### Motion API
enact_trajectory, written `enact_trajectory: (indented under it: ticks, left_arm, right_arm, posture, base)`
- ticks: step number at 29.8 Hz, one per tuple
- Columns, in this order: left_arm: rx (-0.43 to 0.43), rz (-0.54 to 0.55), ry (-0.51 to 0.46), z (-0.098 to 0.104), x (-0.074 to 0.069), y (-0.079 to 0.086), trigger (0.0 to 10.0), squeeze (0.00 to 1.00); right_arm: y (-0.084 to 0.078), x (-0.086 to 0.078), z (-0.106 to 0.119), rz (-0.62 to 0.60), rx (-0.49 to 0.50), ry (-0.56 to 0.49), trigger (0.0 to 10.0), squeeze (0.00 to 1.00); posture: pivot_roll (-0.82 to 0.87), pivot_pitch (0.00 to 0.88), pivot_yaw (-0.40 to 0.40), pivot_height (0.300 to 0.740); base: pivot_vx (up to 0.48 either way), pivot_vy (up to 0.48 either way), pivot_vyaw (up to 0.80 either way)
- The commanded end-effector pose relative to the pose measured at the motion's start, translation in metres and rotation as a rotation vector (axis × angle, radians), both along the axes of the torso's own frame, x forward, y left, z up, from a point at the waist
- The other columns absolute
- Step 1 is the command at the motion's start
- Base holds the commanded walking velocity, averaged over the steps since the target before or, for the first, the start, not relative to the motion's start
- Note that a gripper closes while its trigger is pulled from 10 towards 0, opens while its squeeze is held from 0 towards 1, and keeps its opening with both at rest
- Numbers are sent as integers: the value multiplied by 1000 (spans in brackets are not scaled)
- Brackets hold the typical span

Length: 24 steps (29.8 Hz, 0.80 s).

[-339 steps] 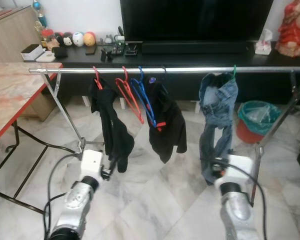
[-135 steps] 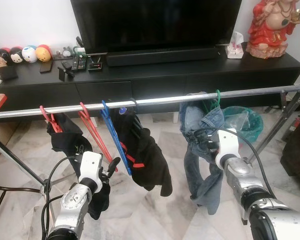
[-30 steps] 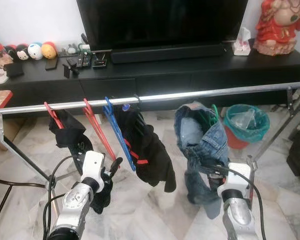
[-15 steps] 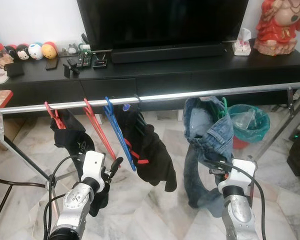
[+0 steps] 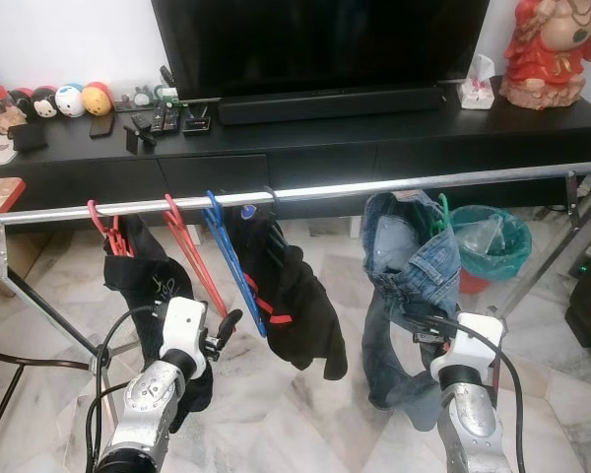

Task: Hang hanger

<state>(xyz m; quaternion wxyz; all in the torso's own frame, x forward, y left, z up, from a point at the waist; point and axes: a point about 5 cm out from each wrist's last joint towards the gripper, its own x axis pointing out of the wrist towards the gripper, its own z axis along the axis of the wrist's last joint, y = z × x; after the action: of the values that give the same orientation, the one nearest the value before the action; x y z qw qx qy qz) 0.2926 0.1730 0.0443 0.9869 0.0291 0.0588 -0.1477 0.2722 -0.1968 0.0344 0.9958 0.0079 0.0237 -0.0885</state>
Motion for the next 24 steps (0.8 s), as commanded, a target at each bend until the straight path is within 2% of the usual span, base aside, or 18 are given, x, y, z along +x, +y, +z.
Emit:
enact_trajectory:
  ticks: [1,12,24]
  left_arm:
    - [11,19,2,-2,-3,7,10000,0]
    - [13,19,3,-2,-4,7,10000,0]
    - [16,19,6,-4,-4,8,10000,0]
  right_arm:
    - [4,14,23,17,-15,-103,10000,0]
    - [2,15,25,16,-24,-100,10000,0]
    - [-5,16,27,0,-36,-104,10000,0]
  posture:
    - [78,7,58,740]
    - [74,1,56,740]
    - [69,0,53,740]
  base:
    - [0,0,0]
    - [0,0,0]
    - [-282,0,0]
